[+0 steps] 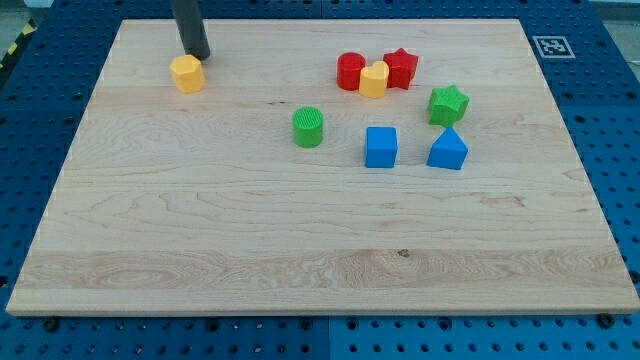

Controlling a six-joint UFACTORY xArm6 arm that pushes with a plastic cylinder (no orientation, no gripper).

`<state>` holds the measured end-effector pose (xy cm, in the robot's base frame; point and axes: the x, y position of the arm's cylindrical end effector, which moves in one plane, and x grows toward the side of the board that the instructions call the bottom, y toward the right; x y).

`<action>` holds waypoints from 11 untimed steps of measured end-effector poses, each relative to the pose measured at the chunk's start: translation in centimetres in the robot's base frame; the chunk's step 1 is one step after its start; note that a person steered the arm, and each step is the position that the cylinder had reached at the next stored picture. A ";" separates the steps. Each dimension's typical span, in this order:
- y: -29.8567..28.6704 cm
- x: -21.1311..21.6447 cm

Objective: Push the yellow hexagon a bit left

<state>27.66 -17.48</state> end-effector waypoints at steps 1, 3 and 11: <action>-0.8 1.4; -0.2 4.1; 5.7 7.3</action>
